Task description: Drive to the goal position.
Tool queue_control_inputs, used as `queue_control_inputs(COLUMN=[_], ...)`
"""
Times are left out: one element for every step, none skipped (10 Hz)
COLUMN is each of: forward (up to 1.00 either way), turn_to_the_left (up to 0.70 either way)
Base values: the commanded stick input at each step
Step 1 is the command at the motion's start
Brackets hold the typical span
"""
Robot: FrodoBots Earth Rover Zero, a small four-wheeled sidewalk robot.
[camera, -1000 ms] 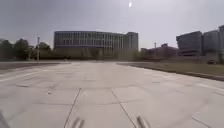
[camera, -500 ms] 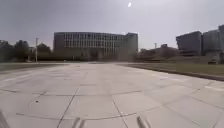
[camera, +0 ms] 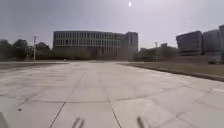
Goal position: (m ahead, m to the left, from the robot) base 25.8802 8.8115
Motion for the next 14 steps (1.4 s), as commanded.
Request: queue_control_inputs(forward=[0.70,0.70,0.70,0.70,0.70,0.70,0.70,0.70,0.70,0.70,0.70,0.70,0.70,0.70], turn_to_the_left=[0.00,0.00,0.00,0.00,0.00,0.00,0.00,0.00,0.00,0.00,0.00,0.00,0.00,0.00])
